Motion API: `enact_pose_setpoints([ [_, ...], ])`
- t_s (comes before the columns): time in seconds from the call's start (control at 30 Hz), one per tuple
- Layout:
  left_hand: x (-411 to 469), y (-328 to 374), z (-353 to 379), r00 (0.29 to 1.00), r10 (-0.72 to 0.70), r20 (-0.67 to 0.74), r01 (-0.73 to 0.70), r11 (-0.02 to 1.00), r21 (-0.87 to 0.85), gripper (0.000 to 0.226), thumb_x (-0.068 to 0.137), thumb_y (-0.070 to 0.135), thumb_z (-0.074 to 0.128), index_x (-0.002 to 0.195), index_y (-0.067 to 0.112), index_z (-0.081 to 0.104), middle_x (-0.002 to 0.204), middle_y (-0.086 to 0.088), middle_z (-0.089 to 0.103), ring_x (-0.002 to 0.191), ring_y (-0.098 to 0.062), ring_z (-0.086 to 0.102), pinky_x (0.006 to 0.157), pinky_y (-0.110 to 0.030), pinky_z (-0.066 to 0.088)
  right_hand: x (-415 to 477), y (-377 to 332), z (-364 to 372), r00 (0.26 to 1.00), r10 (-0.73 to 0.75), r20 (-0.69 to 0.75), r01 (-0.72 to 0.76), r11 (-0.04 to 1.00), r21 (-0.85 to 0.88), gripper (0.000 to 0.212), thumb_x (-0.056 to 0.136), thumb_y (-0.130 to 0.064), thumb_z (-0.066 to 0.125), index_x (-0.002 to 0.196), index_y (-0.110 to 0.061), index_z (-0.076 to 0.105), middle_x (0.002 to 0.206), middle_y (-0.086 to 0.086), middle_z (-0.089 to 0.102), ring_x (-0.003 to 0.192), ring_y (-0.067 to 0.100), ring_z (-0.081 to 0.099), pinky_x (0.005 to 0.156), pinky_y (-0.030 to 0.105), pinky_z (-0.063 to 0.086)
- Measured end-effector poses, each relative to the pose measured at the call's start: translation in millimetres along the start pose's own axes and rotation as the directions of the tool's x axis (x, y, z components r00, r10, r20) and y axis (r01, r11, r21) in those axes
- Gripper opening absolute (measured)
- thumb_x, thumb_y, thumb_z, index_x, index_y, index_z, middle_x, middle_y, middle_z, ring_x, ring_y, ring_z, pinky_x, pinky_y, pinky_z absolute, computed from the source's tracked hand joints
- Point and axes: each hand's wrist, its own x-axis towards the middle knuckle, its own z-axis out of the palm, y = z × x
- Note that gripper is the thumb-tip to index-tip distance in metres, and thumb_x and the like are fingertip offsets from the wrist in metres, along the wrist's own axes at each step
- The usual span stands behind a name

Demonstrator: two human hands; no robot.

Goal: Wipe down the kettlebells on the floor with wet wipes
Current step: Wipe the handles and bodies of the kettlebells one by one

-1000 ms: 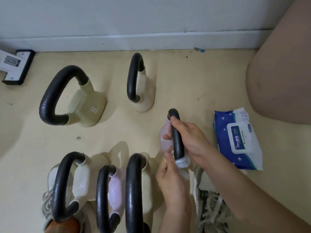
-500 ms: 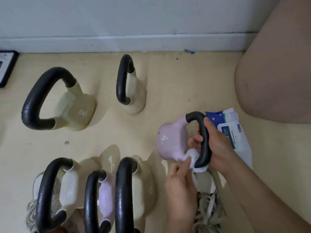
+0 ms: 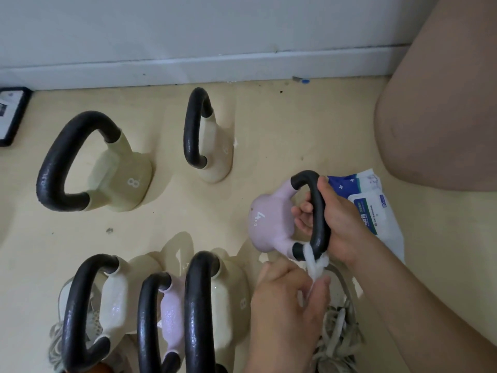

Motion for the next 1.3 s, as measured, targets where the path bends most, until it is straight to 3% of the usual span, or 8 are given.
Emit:
enact_pose_setpoints([
  [0.2, 17, 16, -45, 0.948, -0.18, 0.263, 0.29, 0.828, -0.481, 0.045, 0.066, 0.037, 0.068, 0.047, 0.005, 0.044, 0.051, -0.011, 0.05, 0.049, -0.012, 0.043, 0.051, -0.023, 0.034, -5, 2, 16, 1.0, 0.03, 0.005, -0.031, 0.997, 0.068, 0.042, 0.094, -0.049, 0.051, 0.08, -0.009, 0.056, 0.061, 0.004, 0.051, 0.063, 0.022, 0.067, 0.077, 0.042, 0.055],
  [0.4, 33, 37, -93, 0.929, -0.171, 0.329, 0.369, 0.35, -0.861, 0.029, 0.065, 0.014, 0.068, 0.04, 0.016, 0.052, 0.046, -0.004, 0.056, 0.042, -0.017, 0.053, 0.047, -0.018, 0.046, -13, 12, 43, 0.986, 0.063, 0.156, -0.069, 0.997, 0.028, 0.038, 0.094, -0.045, 0.053, 0.088, -0.008, 0.056, 0.065, 0.005, 0.054, 0.067, 0.025, 0.068, 0.076, 0.041, 0.058],
  [0.6, 77, 25, -100, 0.931, -0.265, 0.251, 0.355, 0.504, -0.787, 0.025, 0.073, 0.017, 0.072, 0.056, 0.016, 0.053, 0.054, -0.005, 0.054, 0.051, -0.017, 0.052, 0.052, -0.024, 0.046, -26, 25, 52, 0.885, 0.142, 0.443, -0.04, 0.972, -0.231, 0.033, 0.101, -0.033, 0.043, 0.098, -0.011, 0.068, 0.081, 0.006, 0.071, 0.081, 0.021, 0.07, 0.072, 0.036, 0.053],
  [0.8, 104, -1, -118, 0.918, -0.368, 0.147, 0.369, 0.657, -0.658, 0.017, 0.073, 0.019, 0.07, 0.06, 0.023, 0.059, 0.075, -0.005, 0.064, 0.077, -0.022, 0.06, 0.084, -0.041, 0.051, -27, 25, 51, 0.916, 0.11, 0.387, 0.027, 0.943, -0.332, 0.03, 0.094, -0.022, 0.055, 0.119, -0.006, 0.06, 0.091, 0.005, 0.071, 0.093, 0.022, 0.069, 0.088, 0.041, 0.053],
  [0.9, 111, -9, -118, 0.882, -0.422, 0.21, 0.443, 0.591, -0.674, 0.017, 0.091, 0.019, 0.059, 0.075, 0.015, 0.056, 0.095, -0.018, 0.071, 0.093, -0.032, 0.069, 0.086, -0.05, 0.055, -26, 29, 60, 0.92, 0.077, 0.385, 0.099, 0.903, -0.419, 0.025, 0.096, -0.018, 0.055, 0.117, -0.007, 0.061, 0.094, 0.005, 0.071, 0.094, 0.021, 0.068, 0.089, 0.042, 0.052],
  [1.0, 110, -6, -102, 0.861, -0.448, 0.242, 0.483, 0.567, -0.667, 0.018, 0.096, 0.02, 0.055, 0.084, 0.01, 0.047, 0.081, -0.017, 0.063, 0.075, -0.029, 0.068, 0.067, -0.042, 0.058, -29, 30, 67, 0.931, 0.102, 0.349, 0.033, 0.933, -0.36, 0.027, 0.095, -0.02, 0.056, 0.12, -0.009, 0.06, 0.099, 0.016, 0.067, 0.084, 0.023, 0.065, 0.082, 0.04, 0.052],
  [1.14, 105, 2, -88, 0.827, -0.495, 0.266, 0.508, 0.455, -0.731, 0.018, 0.092, 0.022, 0.061, 0.081, 0.008, 0.059, 0.08, -0.007, 0.066, 0.074, -0.017, 0.07, 0.058, -0.027, 0.056, -38, 14, 65, 0.932, -0.22, 0.287, 0.351, 0.738, -0.576, 0.029, 0.095, -0.036, 0.054, 0.122, -0.025, 0.055, 0.124, 0.002, 0.063, 0.109, 0.012, 0.061, 0.1, 0.039, 0.047],
  [1.3, 106, 11, -96, 0.862, -0.411, 0.298, 0.457, 0.376, -0.806, 0.034, 0.087, 0.031, 0.066, 0.088, -0.003, 0.062, 0.084, -0.02, 0.062, 0.078, -0.029, 0.062, 0.068, -0.03, 0.056, -60, -20, 54, 0.785, -0.213, 0.582, 0.531, 0.714, -0.455, 0.041, 0.086, -0.05, 0.053, 0.116, -0.025, 0.063, 0.107, -0.004, 0.071, 0.103, 0.011, 0.066, 0.094, 0.034, 0.051],
])
